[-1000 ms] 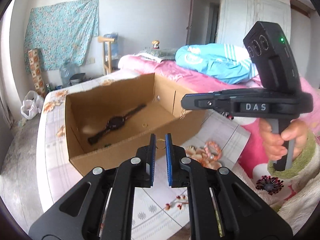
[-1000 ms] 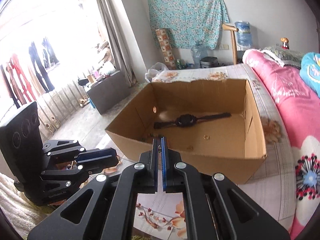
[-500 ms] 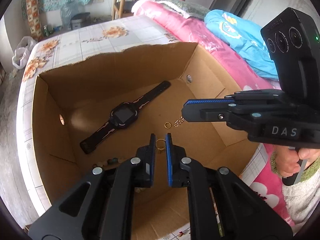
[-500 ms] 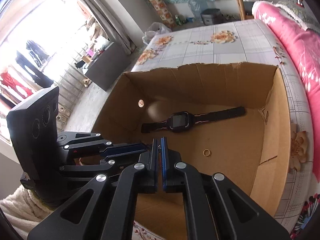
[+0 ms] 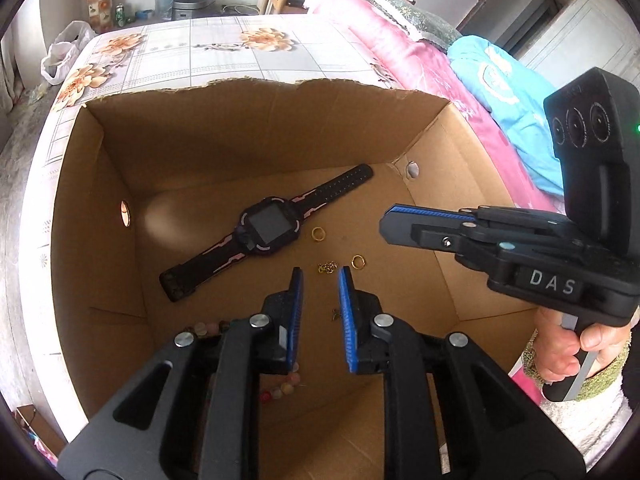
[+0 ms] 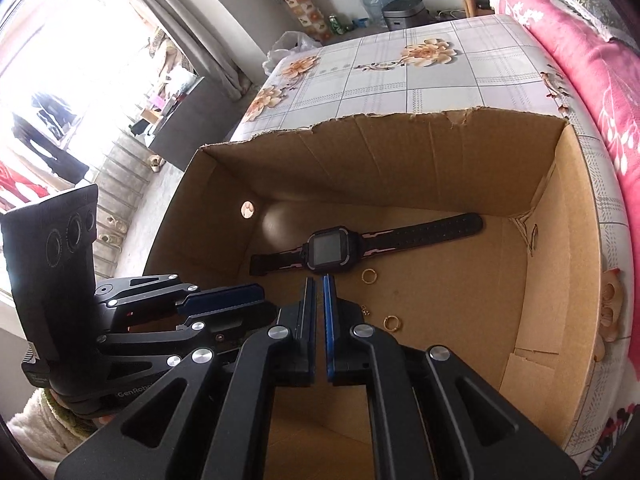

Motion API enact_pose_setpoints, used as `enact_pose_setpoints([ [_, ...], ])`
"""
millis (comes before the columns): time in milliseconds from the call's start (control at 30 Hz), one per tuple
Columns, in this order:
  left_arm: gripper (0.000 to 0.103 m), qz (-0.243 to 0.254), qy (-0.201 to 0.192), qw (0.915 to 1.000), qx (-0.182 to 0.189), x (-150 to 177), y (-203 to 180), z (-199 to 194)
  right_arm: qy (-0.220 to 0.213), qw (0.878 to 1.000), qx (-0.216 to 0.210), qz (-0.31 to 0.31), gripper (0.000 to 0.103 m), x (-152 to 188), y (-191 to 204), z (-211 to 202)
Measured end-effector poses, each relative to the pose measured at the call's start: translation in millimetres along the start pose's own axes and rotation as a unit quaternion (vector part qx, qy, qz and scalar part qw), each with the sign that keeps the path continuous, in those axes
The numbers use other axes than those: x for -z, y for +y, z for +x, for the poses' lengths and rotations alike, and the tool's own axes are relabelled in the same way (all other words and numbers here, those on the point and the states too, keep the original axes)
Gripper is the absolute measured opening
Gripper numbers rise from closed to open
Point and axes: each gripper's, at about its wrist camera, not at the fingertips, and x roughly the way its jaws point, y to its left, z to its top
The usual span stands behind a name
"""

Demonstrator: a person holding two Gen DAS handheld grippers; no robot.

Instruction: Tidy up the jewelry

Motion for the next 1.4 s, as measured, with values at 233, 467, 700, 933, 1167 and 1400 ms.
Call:
enact_pose_setpoints([
  [233,0.017,0.05,-0.08,0.9956,0.0,23.3,-14.6,-45.5,-0.049,0.999,-0.009,-0.008,0.005,14.2,7.3,-40.7],
  [467,0.031,0.122,-0.193,0.9735,0.005,90.9,-30.2,-109.1,-0.142,0.989,-0.017,-0.042,0.033,69.4,28.6,-113.5],
  [700,0.043,0.129,-0.193,0.9725,0.021,164.8,-25.1,-107.8,-0.203,0.978,-0.034,-0.037,0.033,147.4,20.0,-158.6],
  [933,0.049,0.103,-0.134,0.9854,-0.022,193.6,-29.9,-53.0,-0.171,0.984,-0.025,0.032,0.033,199.2,-6.7,-121.8],
  [1167,0.057,0.106,-0.126,0.9843,-0.064,191.6,-31.5,-27.4,-0.122,0.989,0.076,0.013,0.032,194.9,-1.3,-53.7],
  [1400,0.059,0.101,-0.112,0.9843,-0.091,192.5,-25.6,-15.3,-0.091,0.986,0.138,-0.028,0.019,175.2,2.9,-9.8],
])
